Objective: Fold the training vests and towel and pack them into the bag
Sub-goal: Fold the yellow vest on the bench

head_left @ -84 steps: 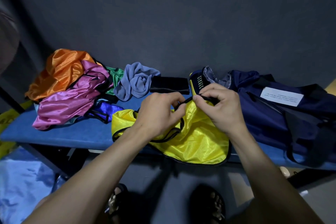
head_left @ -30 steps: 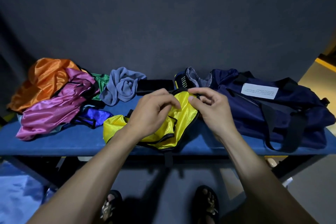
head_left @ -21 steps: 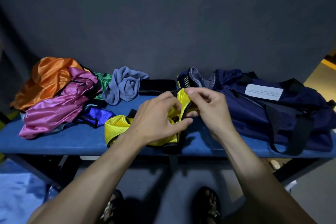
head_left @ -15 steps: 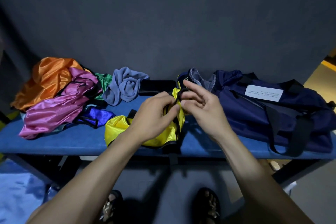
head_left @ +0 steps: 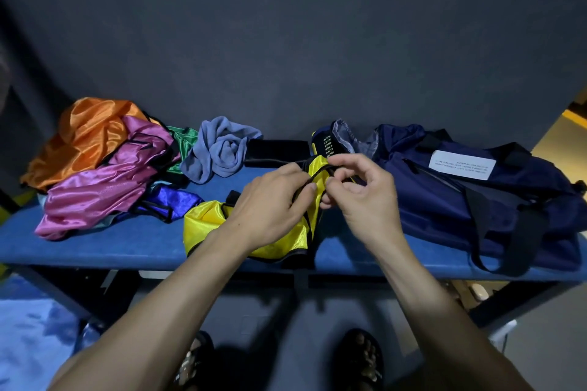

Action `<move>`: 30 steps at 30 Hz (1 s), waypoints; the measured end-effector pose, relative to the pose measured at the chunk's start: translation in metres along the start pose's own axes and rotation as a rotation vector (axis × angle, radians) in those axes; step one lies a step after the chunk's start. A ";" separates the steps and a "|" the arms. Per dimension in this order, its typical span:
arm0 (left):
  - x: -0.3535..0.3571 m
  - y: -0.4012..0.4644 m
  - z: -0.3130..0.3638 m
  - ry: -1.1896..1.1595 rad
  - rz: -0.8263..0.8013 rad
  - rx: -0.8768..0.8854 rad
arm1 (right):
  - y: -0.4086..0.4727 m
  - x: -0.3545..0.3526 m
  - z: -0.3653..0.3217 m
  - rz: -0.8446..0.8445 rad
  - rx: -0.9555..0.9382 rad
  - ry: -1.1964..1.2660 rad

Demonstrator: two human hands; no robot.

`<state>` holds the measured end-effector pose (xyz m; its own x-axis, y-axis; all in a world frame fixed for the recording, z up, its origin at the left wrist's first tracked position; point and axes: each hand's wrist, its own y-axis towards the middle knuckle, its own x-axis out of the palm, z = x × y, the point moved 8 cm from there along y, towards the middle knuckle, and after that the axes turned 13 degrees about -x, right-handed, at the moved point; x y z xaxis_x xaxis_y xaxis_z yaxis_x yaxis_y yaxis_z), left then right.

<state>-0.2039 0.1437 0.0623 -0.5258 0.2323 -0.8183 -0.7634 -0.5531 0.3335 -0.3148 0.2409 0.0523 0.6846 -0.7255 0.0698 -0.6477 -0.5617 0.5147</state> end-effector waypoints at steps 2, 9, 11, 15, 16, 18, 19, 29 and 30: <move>0.001 -0.001 0.002 0.028 -0.011 0.018 | 0.000 0.006 -0.001 -0.015 0.006 0.038; 0.007 0.000 0.002 -0.024 -0.089 0.058 | 0.000 0.007 0.004 -0.126 0.022 0.008; 0.007 0.001 0.002 -0.144 -0.130 0.071 | 0.002 0.006 0.005 -0.191 0.006 -0.028; 0.010 0.005 -0.005 -0.369 -0.221 -0.015 | 0.000 0.007 -0.003 -0.270 -0.088 -0.086; 0.012 0.007 -0.007 -0.401 -0.243 -0.039 | -0.001 0.008 -0.004 -0.282 -0.106 -0.096; 0.016 0.007 -0.011 -0.429 -0.282 -0.068 | -0.001 0.009 -0.007 -0.311 -0.163 -0.162; 0.018 0.008 -0.012 -0.438 -0.299 -0.078 | 0.000 0.010 -0.009 -0.324 -0.206 -0.219; 0.022 0.009 -0.017 -0.418 -0.343 -0.095 | 0.005 0.004 -0.011 -0.375 -0.444 -0.594; 0.021 0.009 -0.016 -0.366 -0.322 -0.068 | 0.005 0.003 -0.014 -0.366 -0.486 -0.651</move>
<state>-0.2155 0.1309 0.0405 -0.3740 0.6588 -0.6528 -0.8888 -0.4556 0.0493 -0.3116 0.2417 0.0666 0.3996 -0.6988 -0.5933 -0.1107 -0.6793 0.7255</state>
